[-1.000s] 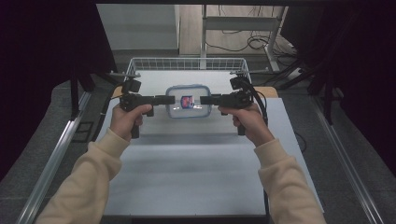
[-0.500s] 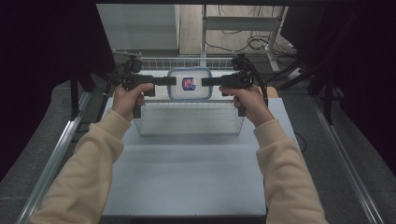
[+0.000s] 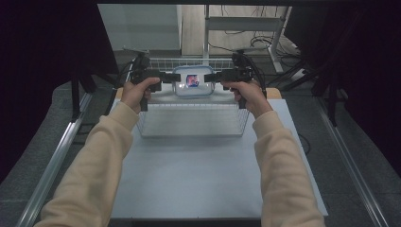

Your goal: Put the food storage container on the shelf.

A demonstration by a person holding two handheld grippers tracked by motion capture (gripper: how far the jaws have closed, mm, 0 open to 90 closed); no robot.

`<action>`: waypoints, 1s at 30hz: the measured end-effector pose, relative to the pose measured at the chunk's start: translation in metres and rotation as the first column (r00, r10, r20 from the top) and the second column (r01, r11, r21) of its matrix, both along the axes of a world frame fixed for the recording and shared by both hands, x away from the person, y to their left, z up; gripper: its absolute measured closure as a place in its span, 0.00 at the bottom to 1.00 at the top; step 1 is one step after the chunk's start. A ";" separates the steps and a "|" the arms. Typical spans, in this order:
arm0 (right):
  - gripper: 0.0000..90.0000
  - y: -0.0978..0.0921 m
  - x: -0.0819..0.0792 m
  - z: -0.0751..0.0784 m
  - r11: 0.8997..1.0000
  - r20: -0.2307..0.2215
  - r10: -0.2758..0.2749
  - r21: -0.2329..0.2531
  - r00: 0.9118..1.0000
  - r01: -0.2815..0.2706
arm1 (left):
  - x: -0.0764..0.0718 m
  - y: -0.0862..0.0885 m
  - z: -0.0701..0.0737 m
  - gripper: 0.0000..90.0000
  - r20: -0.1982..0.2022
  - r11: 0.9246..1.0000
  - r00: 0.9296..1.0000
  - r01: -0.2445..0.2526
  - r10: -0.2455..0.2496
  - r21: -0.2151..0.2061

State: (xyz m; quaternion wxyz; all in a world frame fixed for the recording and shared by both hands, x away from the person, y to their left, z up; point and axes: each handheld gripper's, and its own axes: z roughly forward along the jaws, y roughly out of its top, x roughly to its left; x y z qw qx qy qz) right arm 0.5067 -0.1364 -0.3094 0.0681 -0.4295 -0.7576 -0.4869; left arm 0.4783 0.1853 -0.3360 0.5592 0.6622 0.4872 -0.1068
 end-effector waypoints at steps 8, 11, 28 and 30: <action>0.54 0.001 0.018 -0.005 0.999 -0.082 -0.034 0.032 0.996 0.037 | 0.018 0.005 -0.004 0.60 -0.058 0.999 0.998 0.000 -0.002 -0.034; 0.53 0.001 0.025 -0.005 0.997 -0.155 -0.061 0.040 0.986 0.068 | 0.023 0.005 -0.006 0.60 -0.094 0.999 0.995 -0.017 0.012 -0.048; 0.50 0.000 0.034 -0.019 0.979 -0.275 -0.135 0.108 0.952 0.171 | 0.035 0.005 -0.017 0.55 -0.165 0.996 0.986 -0.040 0.026 -0.081; 0.50 0.000 0.034 -0.021 0.976 -0.272 -0.144 0.120 0.951 0.182 | 0.035 0.005 -0.018 0.54 -0.159 0.995 0.987 -0.044 0.030 -0.084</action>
